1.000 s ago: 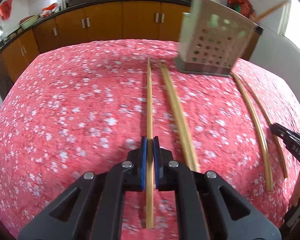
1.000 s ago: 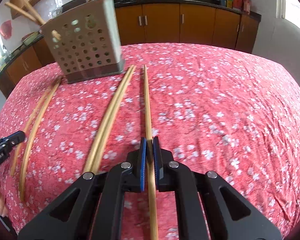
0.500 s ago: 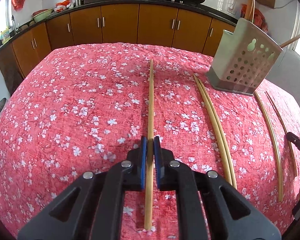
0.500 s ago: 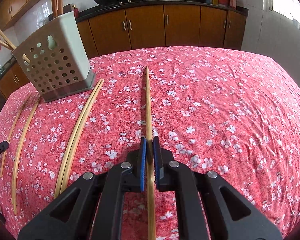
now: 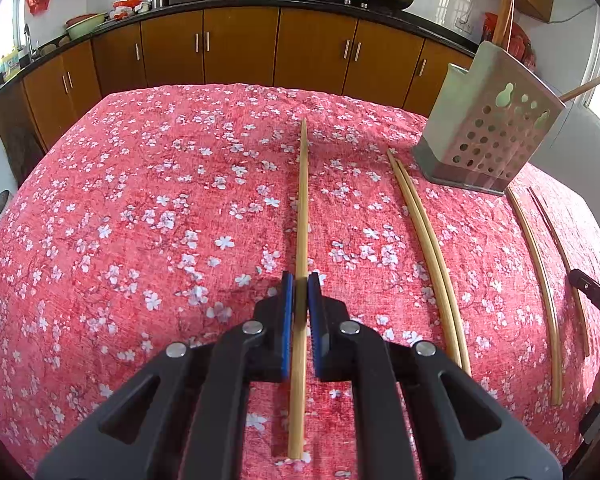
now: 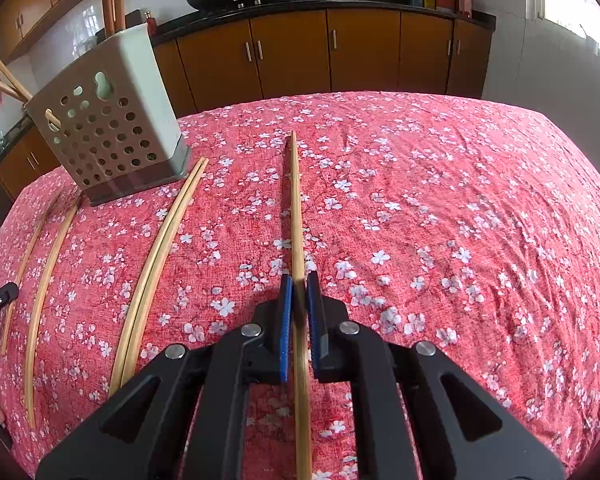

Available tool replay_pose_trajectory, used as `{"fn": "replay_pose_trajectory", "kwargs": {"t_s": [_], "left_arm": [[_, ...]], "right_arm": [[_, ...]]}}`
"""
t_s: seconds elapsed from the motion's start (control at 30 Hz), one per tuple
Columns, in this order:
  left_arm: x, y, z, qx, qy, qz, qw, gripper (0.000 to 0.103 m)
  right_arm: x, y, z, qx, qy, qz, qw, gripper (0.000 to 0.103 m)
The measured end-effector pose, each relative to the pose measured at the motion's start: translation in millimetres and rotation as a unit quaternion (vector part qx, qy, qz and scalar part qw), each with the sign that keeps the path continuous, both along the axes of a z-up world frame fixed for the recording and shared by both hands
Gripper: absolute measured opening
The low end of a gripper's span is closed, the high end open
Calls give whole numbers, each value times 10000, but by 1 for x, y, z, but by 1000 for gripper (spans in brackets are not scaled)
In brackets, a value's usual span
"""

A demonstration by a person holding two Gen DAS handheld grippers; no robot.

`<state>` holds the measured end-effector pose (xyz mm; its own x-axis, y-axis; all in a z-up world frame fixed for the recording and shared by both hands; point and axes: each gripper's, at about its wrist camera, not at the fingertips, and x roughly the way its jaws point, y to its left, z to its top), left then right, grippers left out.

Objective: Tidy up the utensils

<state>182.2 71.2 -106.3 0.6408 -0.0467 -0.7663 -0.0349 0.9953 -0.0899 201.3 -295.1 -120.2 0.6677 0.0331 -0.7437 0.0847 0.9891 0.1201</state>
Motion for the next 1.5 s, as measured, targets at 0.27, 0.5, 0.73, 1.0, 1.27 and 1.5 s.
{"fn": "replay_pose_trajectory", "kwargs": {"t_s": [0.27, 0.5, 0.73, 1.0, 1.27, 1.5], "left_arm": [[2, 0, -1, -35, 4, -8, 10000, 10], [1, 2, -1, -99, -1, 5, 10000, 10], [1, 2, 0, -125, 6, 19, 9999, 10], [2, 2, 2, -138, 12, 23, 9999, 10], [3, 2, 5, -123, 19, 21, 9999, 10], [-5, -5, 8, 116, 48, -65, 9999, 11]], "right_arm": [[0, 0, 0, 5, 2, -4, 10000, 9], [0, 0, 0, 9, 6, -6, 10000, 9], [0, 0, 0, 18, 8, -4, 10000, 9], [0, -1, 0, 37, 8, -7, 10000, 10], [3, 9, 1, -236, 29, 116, 9997, 26], [-9, 5, 2, -140, 17, 51, 9999, 26]]}}
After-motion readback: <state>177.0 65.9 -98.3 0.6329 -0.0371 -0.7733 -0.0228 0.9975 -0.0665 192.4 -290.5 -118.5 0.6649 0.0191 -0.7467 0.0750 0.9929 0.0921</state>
